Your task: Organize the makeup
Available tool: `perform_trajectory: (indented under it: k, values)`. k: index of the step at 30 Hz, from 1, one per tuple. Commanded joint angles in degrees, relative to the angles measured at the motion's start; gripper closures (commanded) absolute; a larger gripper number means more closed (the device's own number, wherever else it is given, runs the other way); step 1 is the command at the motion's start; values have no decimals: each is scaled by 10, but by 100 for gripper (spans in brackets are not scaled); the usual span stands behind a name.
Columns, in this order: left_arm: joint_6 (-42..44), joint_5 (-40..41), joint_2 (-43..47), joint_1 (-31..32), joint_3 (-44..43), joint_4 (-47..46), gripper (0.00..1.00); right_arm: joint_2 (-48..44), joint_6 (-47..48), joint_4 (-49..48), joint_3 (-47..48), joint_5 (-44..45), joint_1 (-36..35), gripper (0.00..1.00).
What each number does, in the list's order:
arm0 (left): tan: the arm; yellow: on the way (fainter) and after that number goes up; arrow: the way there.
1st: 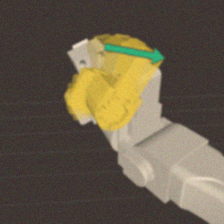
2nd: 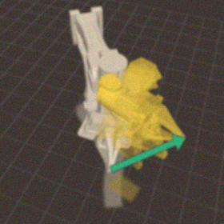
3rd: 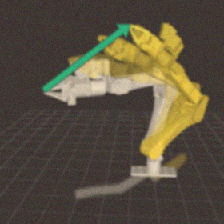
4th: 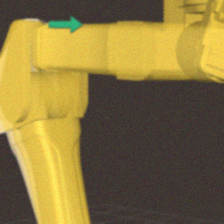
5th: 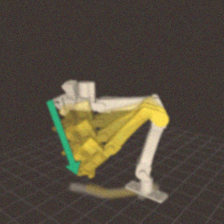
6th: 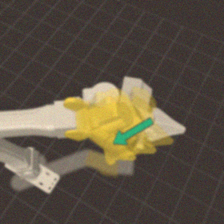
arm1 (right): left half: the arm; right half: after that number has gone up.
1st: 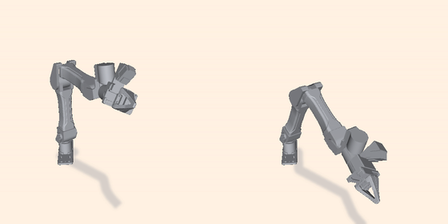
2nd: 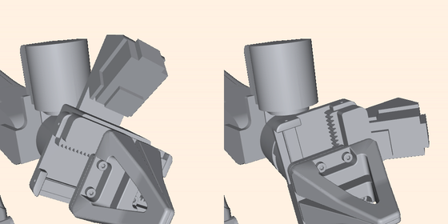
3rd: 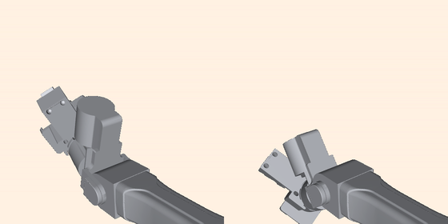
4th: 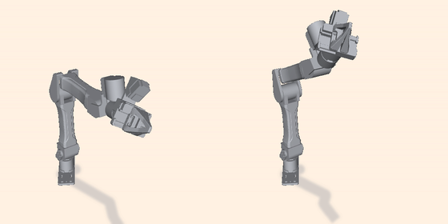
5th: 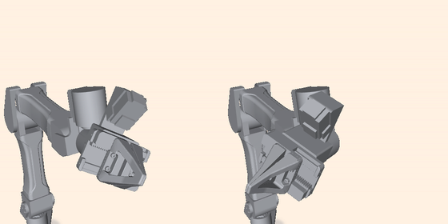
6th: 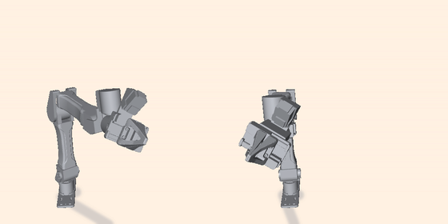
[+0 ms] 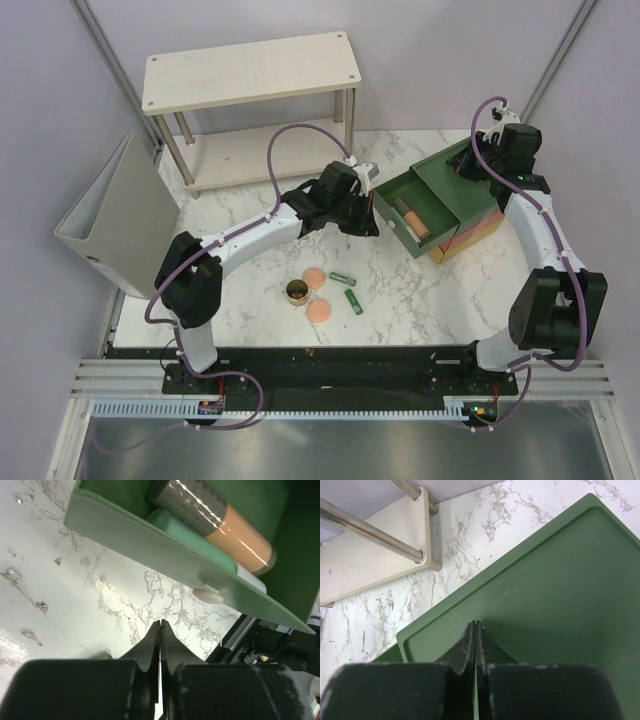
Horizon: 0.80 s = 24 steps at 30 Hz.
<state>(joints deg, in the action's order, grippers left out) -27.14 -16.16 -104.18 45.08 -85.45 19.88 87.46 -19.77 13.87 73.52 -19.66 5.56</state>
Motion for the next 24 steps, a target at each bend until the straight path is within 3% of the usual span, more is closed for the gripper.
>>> perform_trajectory:
  k: [1, 14, 24]
  values:
    - [2, -33, -29, 0, -46, -30, 98, 40, 18, 176, -53, 18, -7, 100]
    - [-61, -86, -129, 15, -182, -75, 98, 43, 20, 176, -52, 20, -6, 100]
    - [-165, -139, -240, 28, -300, -152, 98, 46, 20, 177, -48, 21, -6, 100]
